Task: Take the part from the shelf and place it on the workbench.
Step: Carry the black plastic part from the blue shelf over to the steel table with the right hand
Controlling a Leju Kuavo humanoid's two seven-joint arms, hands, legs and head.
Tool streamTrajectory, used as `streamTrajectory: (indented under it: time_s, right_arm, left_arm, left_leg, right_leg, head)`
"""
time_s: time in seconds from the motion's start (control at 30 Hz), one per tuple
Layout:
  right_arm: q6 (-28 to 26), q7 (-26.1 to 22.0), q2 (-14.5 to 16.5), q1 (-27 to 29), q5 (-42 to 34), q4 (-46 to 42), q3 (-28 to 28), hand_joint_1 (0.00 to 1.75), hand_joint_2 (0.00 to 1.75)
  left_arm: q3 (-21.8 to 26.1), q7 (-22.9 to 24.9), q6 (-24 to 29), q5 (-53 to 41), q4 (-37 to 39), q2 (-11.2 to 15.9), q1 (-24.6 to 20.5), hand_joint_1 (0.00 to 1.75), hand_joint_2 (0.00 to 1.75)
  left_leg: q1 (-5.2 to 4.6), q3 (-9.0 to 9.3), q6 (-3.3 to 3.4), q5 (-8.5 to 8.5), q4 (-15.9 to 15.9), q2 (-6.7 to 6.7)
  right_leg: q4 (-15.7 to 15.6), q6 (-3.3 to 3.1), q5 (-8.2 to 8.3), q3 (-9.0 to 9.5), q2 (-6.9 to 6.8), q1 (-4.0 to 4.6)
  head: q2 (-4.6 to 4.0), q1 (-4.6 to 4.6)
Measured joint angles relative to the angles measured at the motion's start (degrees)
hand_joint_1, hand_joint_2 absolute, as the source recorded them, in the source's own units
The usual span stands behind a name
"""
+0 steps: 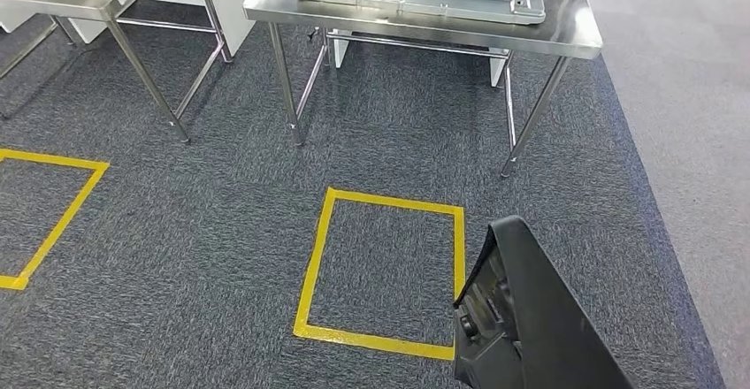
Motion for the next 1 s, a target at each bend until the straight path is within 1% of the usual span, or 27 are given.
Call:
streamTrajectory:
  time_s: [0.03, 0.07, 0.1, 0.17, 0.2, 0.23, 0.27, 0.3, 0.37, 0.4, 0.43, 0.47, 0.5, 0.53, 0.57, 0.6, 0.63, 0.67, 0.73, 0.77, 0.8, 0.83, 0.87, 0.9, 0.93, 0.97, 1.0]
  right_arm:
    - [-0.18, 0.21, -0.02, -0.01, 0.11, 0.04, 0.02, 1.75, 1.75]
    - [-0.33, 0.38, -0.03, -0.02, 0.19, 0.1, 0.04, 1.75, 1.75]
    - [-0.49, 0.61, -0.04, 0.03, 0.26, 0.16, 0.05, 1.75, 1.75]
    - [-1.02, 1.5, -0.05, 0.14, 0.4, 0.27, 0.05, 1.75, 1.75]
    - [-1.44, 2.26, -0.05, 0.2, 0.56, 0.3, 0.04, 1.75, 1.75]
    - [-2.04, 3.24, -0.04, 0.14, 0.8, 0.35, 0.02, 1.75, 1.75]
    - [-2.73, 4.28, -0.04, -0.01, 1.09, 0.41, -0.03, 1.75, 1.75]
    - [-3.58, 5.36, -0.03, -0.22, 1.49, 0.53, -0.12, 1.75, 1.75]
    - [-6.14, 7.25, -0.03, -0.84, 2.96, 0.79, -0.38, 1.75, 1.75]
    - [-8.03, 8.15, -0.03, -1.28, 4.12, 0.88, -0.55, 1.75, 1.75]
    - [-10.29, 9.09, -0.04, -1.84, 5.51, 0.92, -0.72, 1.75, 1.75]
    - [-12.82, 10.16, -0.1, -2.55, 6.99, 0.93, -0.87, 1.75, 1.75]
    - [-15.14, 11.24, -0.21, -3.36, 8.24, 0.94, -1.02, 1.75, 1.75]
    - [-17.06, 12.23, -0.39, -4.22, 9.18, 0.95, -1.13, 1.75, 1.75]
    - [-18.69, 13.07, -0.63, -5.06, 9.91, 0.95, -1.23, 1.75, 1.75]
    - [-20.11, 13.76, -0.92, -5.85, 10.62, 0.95, -1.32, 1.75, 1.75]
    - [-21.66, 14.47, -1.32, -6.68, 11.63, 0.96, -1.36, 1.75, 1.75]
    - [-23.62, 15.35, -1.89, -7.65, 13.11, 0.97, -1.34, 1.75, 1.75]
    - [-27.33, 17.85, -3.53, -10.48, 17.16, 1.09, -1.04, 1.75, 1.75]
    - [-28.62, 19.35, -4.46, -12.33, 19.51, 1.25, -0.78, 1.75, 1.75]
    - [-29.33, 20.93, -5.36, -14.3, 21.8, 1.54, -0.45, 1.75, 1.75]
    - [-29.69, 22.39, -6.17, -16.16, 23.8, 1.96, -0.06, 1.75, 1.75]
    - [-29.81, 23.66, -6.91, -17.77, 25.47, 2.43, 0.36, 1.75, 1.75]
    - [-29.85, 24.85, -7.61, -19.18, 27.07, 3.0, 0.83, 1.75, 1.75]
    - [-29.85, 25.88, -8.23, -20.52, 28.88, 3.6, 1.32, 1.75, 1.75]
    - [-29.84, 26.92, -8.79, -21.97, 31.37, 4.27, 1.86, 1.75, 1.75]
    - [-29.8, 28.04, -9.27, -23.54, 34.44, 5.03, 2.46, 1.75, 1.75]
  left_arm:
    - [0.01, 0.13, 0.0, -0.01, 0.0, 0.11, -0.02, 0.0, 0.0]
    - [0.02, 0.23, 0.0, -0.02, 0.0, 0.2, -0.08, 0.0, 0.0]
    - [0.02, 0.33, 0.01, -0.04, 0.0, 0.32, -0.14, 0.0, 0.0]
    - [0.03, 0.61, 0.03, -0.13, 0.0, 0.56, -0.21, 0.0, 0.0]
    - [0.03, 0.77, 0.04, -0.2, 0.0, 0.72, -0.23, 0.0, 0.0]
    - [0.03, 0.91, 0.04, -0.3, 0.01, 0.87, -0.26, 0.0, 0.0]
    - [0.03, 1.05, 0.01, -0.47, 0.01, 1.01, -0.34, 0.0, 0.0]
    - [0.03, 1.18, -0.03, -0.66, 0.02, 1.14, -0.37, 0.0, 0.0]
    - [0.03, 1.47, -0.13, -1.09, 0.02, 1.42, -0.27, 0.0, 0.0]
    - [0.03, 1.64, -0.18, -1.21, 0.02, 1.65, -0.15, 0.0, 0.0]
    - [0.03, 1.79, -0.24, -1.36, 0.02, 1.93, -0.06, 0.0, 0.0]
    - [0.03, 1.9, -0.32, -1.51, 0.02, 2.24, -0.01, 0.0, 0.0]
    - [0.02, 1.98, -0.43, -1.67, 0.02, 2.55, 0.0, 0.0, 0.0]
    - [0.02, 2.02, -0.55, -1.82, 0.02, 2.85, 0.0, 0.0, 0.0]
    - [0.01, 2.05, -0.67, -1.97, 0.03, 3.09, -0.01, 0.0, 0.0]
    - [0.01, 2.06, -0.76, -2.04, 0.03, 3.3, -0.05, 0.0, 0.0]
    - [0.01, 2.07, -0.84, -2.11, 0.04, 3.48, -0.12, 0.0, 0.0]
    - [-0.01, 2.08, -0.88, -2.22, 0.04, 3.62, -0.24, 0.0, 0.0]
    - [-0.05, 2.08, -0.98, -2.5, 0.05, 3.88, -0.6, 0.0, 0.0]
    - [-0.08, 2.08, -1.04, -2.74, 0.06, 3.99, -0.82, 0.0, 0.0]
    - [-0.1, 2.09, -1.1, -2.94, 0.07, 4.11, -1.05, 0.0, 0.0]
    - [-0.11, 2.12, -1.18, -3.09, 0.07, 4.24, -1.23, 0.0, 0.0]
    - [-0.12, 2.15, -1.23, -3.2, 0.07, 4.32, -1.39, 0.0, 0.0]
    - [-0.13, 2.18, -1.31, -3.25, 0.07, 4.38, -1.48, 0.0, 0.0]
    - [-0.15, 2.2, -1.41, -3.41, 0.07, 4.4, -1.53, 0.0, 0.0]
    - [-0.19, 2.22, -1.53, -3.66, 0.07, 4.41, -1.53, 0.0, 0.0]
    - [-0.29, 2.24, -1.68, -3.94, 0.07, 4.41, -1.53, 0.0, 0.0]
  left_leg:
    - [0.0, 0.65, -0.23, -0.51, -0.05, 0.08]
    - [-0.02, 1.09, -0.53, -0.96, -0.2, 0.14]
    - [-0.06, 1.46, -0.9, -1.3, -0.51, 0.25]
    - [-0.17, 2.47, -1.69, -1.17, -0.73, 0.43]
    - [-0.13, 2.83, -1.99, -1.04, -0.17, 0.45]
    - [-0.1, 2.59, -2.18, -0.8, 1.49, 0.34]
    - [-0.02, 1.37, -2.28, -0.96, 4.08, 0.2]
    - [0.05, -0.72, -2.37, -1.65, 7.61, 0.04]
    - [0.03, -5.71, -2.53, -4.55, 14.0, -0.08]
    - [0.02, -7.66, -2.6, -6.11, 15.44, -0.08]
    - [0.01, -8.87, -2.59, -6.82, 15.25, -0.08]
    - [0.01, -9.39, -2.48, -6.18, 13.57, -0.09]
    - [-0.01, -9.36, -2.27, -3.84, 10.67, -0.09]
    - [-0.12, -9.29, -1.98, -0.49, 7.8, -0.12]
    - [-0.29, -9.17, -1.68, 2.1, 5.49, -0.12]
    - [-0.5, -9.01, -1.35, 4.09, 4.07, -0.12]
    - [-0.69, -8.95, -1.0, 4.79, 3.54, -0.12]
    - [-0.79, -8.6, -0.65, 4.48, 3.2, -0.12]
    - [-0.61, -7.37, 0.1, 4.42, 2.27, -0.21]
    - [-0.49, -6.59, 0.4, 4.28, 1.81, -0.2]
    - [-0.38, -5.84, 0.63, 4.07, 1.38, -0.17]
    - [-0.35, -5.25, 0.78, 3.76, 1.11, -0.11]
    - [-0.33, -4.72, 0.82, 3.36, 0.96, -0.12]
    - [-0.27, -4.11, 0.76, 2.86, 0.88, -0.2]
    - [-0.19, -3.38, 0.66, 2.27, 0.86, -0.32]
    - [-0.1, -2.51, 0.49, 1.61, 0.86, -0.44]
    - [0.01, -1.55, 0.29, 0.91, 0.85, -0.5]
  right_leg:
    - [-3.4, -0.19, 1.58, 1.22, -0.37, 0.12]
    - [-5.9, -0.57, 2.21, 2.13, -0.68, 0.33]
    - [-7.15, -1.02, 2.26, 2.58, -0.89, 0.56]
    - [-7.79, -2.04, 1.6, 3.28, -0.69, 0.79]
    - [-8.26, -2.48, 1.69, 4.06, -0.49, 0.72]
    - [-8.69, -2.91, 1.45, 4.95, -0.35, 0.62]
    - [-8.99, -3.29, 1.13, 5.81, -0.28, 0.55]
    - [-9.19, -3.63, 0.71, 6.52, -0.23, 0.54]
    - [-9.24, -4.05, -0.31, 7.59, 0.09, 0.68]
    - [-9.24, -4.11, -0.89, 8.25, 0.38, 0.77]
    - [-9.23, -4.12, -1.5, 9.02, 0.65, 0.86]
    - [-9.23, -4.07, -2.15, 9.9, 0.88, 0.94]
    - [-9.22, -3.97, -2.84, 10.76, 1.01, 1.01]
    - [-9.12, -3.82, -3.53, 11.56, 1.08, 1.09]
    - [-9.03, -3.56, -4.16, 12.12, 1.19, 1.15]
    - [-9.03, -3.2, -4.71, 12.48, 1.28, 1.17]
    - [-8.86, -2.8, -4.99, 12.77, 1.36, 1.17]
    - [-8.67, -2.4, -4.96, 12.9, 1.42, 1.13]
    - [-6.39, -1.72, -4.19, 12.14, 1.13, 1.03]
    - [-3.95, -1.42, -3.91, 10.65, 0.93, 0.96]
    - [-0.78, -1.1, -4.19, 8.42, 0.72, 0.83]
    - [2.52, -0.75, -5.09, 5.82, 0.55, 0.67]
    - [5.19, -0.49, -6.63, 3.3, 0.48, 0.46]
    - [6.72, -0.22, -8.13, 1.22, 0.41, 0.25]
    - [6.83, -0.06, -8.98, -0.16, 0.33, 0.07]
    - [5.47, 0.01, -8.62, -0.82, 0.26, -0.05]
    - [2.86, 0.05, -6.77, -0.9, 0.17, -0.12]
  head:
    - [-0.01, 0.01]
    - [-0.01, 0.04]
    - [-0.01, 0.06]
    - [0.01, 0.05]
    - [0.01, 0.03]
    - [0.01, -0.08]
    - [0.0, -0.18]
    - [0.0, -0.3]
    - [0.0, -0.49]
    - [0.01, -0.54]
    - [0.0, -0.58]
    - [0.0, -0.65]
    - [0.0, -0.7]
    - [-0.01, -0.72]
    - [-0.01, -0.77]
    - [-0.01, -0.81]
    - [-0.01, -0.84]
    - [-0.01, -0.91]
    - [0.0, -0.88]
    - [0.01, -0.8]
    - [0.01, -0.72]
    - [0.01, -0.6]
    - [0.01, -0.6]
    - [0.01, -0.6]
    - [0.01, -0.58]
    - [0.01, -0.58]
    - [0.01, -0.56]
